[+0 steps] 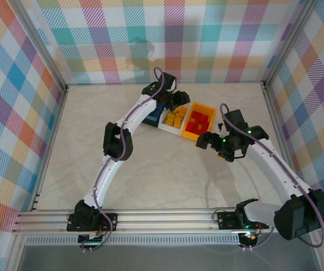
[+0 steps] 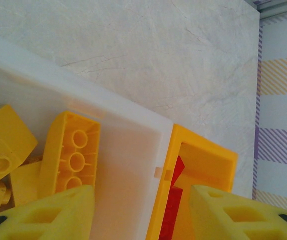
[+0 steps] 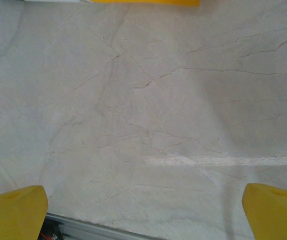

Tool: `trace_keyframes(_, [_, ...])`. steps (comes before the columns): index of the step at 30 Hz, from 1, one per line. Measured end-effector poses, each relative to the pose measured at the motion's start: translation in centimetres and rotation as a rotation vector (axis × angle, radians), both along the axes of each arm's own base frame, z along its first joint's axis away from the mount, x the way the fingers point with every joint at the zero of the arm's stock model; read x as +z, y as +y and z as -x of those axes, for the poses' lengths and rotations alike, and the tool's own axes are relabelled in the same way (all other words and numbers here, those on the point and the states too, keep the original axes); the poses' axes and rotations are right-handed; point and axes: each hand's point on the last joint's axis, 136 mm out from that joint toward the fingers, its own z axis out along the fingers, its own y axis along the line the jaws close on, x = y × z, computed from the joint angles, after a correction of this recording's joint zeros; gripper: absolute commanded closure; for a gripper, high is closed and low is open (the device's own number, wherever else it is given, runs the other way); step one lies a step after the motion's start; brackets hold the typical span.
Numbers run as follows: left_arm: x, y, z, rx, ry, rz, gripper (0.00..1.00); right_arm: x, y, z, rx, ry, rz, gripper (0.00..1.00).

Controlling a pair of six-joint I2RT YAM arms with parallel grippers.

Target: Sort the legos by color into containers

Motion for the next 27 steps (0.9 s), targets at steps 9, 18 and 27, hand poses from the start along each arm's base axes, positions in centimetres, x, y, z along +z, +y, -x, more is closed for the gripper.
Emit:
trace_keyframes(9, [0.1,0.1,0.1,-0.022,-0.016,-0.016,0.44,0.0,0.0,0.0,-0.002,0.0,-0.001,0.0])
trace_keyframes(18, [2.0,1.9,2.3,-0.09,-0.028,-0.113,0.37,1.2,0.3,-0.8,0.0,-0.04,-0.014,0.0])
trace_keyframes(27, [13.7,9.4,10.3,-0.118,-0.195,-0.247,0.0,3.8,1.0,-3.6,0.04,-0.204,-0.033,0.0])
